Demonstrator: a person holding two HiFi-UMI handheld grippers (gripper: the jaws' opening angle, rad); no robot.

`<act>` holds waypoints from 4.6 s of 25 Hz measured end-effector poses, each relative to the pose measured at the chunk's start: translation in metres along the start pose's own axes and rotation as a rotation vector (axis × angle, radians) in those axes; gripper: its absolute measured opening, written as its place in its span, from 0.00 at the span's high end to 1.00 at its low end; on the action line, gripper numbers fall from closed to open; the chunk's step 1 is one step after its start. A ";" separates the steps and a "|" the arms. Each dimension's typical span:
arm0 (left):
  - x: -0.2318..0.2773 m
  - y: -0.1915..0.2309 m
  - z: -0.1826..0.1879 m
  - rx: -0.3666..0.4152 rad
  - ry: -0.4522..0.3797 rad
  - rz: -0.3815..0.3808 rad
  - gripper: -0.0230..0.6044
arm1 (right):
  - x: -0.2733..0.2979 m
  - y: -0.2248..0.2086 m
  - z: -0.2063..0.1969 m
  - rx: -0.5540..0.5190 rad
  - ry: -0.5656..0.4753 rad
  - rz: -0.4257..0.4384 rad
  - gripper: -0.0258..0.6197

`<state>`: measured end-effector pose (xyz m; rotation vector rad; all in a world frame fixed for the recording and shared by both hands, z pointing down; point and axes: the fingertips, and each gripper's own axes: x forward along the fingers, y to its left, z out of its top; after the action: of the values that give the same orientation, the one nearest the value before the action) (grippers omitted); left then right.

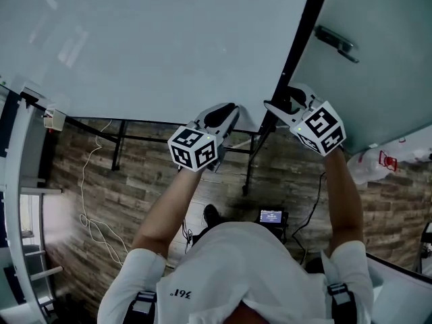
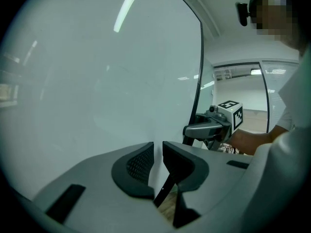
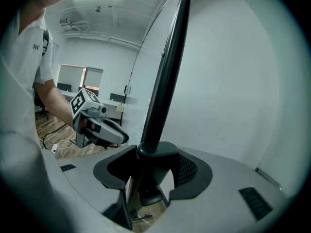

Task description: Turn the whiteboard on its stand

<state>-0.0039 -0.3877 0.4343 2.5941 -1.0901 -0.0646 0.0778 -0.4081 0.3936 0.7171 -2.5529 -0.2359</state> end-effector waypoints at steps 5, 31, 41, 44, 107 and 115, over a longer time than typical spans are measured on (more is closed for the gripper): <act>0.008 0.019 -0.010 -0.020 0.042 0.032 0.87 | 0.010 -0.013 0.000 -0.003 0.010 0.004 0.62; 0.021 0.032 -0.006 -0.021 0.059 0.029 0.86 | 0.023 -0.033 -0.002 0.030 0.013 0.002 0.60; 0.002 0.029 0.016 -0.048 -0.013 0.046 0.83 | 0.019 -0.026 -0.003 0.077 0.004 -0.040 0.59; -0.004 0.027 0.020 -0.049 -0.025 0.041 0.83 | 0.019 -0.025 -0.002 0.090 0.012 -0.062 0.58; -0.234 -0.146 -0.031 -0.020 -0.059 -0.054 0.83 | -0.174 0.210 -0.011 0.417 -0.108 -0.505 0.87; -0.268 -0.190 -0.052 -0.035 -0.058 -0.027 0.83 | -0.210 0.247 -0.031 0.457 -0.118 -0.487 0.88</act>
<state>-0.0543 -0.0606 0.4014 2.5913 -1.0639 -0.1652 0.1402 -0.0884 0.4071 1.5387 -2.5234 0.1658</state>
